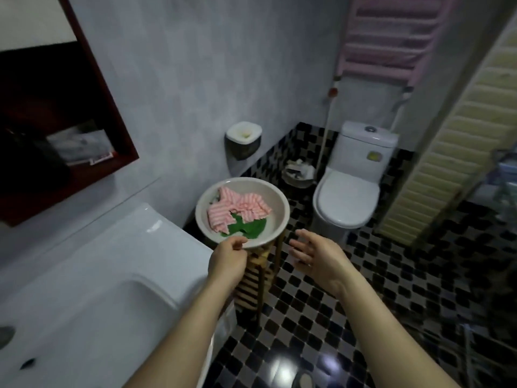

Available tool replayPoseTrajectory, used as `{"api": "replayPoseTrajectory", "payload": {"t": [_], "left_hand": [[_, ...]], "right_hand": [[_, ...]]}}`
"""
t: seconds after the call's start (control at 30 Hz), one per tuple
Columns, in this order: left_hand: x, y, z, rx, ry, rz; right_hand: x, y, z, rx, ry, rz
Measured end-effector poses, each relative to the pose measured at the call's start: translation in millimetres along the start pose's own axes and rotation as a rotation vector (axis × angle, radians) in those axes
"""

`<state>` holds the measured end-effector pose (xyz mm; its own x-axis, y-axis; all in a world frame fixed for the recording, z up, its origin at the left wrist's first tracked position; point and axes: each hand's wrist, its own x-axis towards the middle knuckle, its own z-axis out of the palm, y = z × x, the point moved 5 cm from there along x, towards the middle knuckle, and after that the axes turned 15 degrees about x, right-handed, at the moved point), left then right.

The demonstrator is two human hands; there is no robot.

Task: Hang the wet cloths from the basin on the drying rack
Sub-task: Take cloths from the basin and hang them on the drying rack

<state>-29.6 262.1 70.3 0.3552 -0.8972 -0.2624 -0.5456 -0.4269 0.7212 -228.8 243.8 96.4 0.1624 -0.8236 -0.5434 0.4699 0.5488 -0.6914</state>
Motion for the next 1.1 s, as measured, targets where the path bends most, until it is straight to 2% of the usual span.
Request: {"api": "replayPoseTrajectory", "payload": {"t": [0.13, 0.3, 0.4, 0.5, 0.67, 0.9, 1.0, 1.1], "left_hand": [[59, 6, 16, 0.075, 0.044, -0.127], [103, 5, 32, 0.176, 0.011, -0.169], [141, -7, 40, 0.301, -0.015, -0.193], [181, -22, 45, 0.466, -0.075, -0.174], [237, -29, 52, 0.702, -0.149, -0.126], [308, -52, 72, 1.01, -0.223, -0.035], [325, -70, 78, 1.063, -0.295, -0.086], [334, -84, 82, 1.106, -0.294, -0.11]], "right_hand": [[96, -21, 16, -0.214, -0.08, 0.074], [167, -29, 27, -0.498, -0.133, 0.062], [215, -22, 44, -0.674, -0.198, 0.132], [258, -8, 59, -0.835, -0.26, 0.19], [313, 20, 81, -1.271, -0.446, 0.074], [370, 81, 98, -1.801, -0.753, 0.026], [389, 96, 83, -1.923, -0.67, 0.09], [393, 96, 78, -1.904, -0.577, -0.021]]}}
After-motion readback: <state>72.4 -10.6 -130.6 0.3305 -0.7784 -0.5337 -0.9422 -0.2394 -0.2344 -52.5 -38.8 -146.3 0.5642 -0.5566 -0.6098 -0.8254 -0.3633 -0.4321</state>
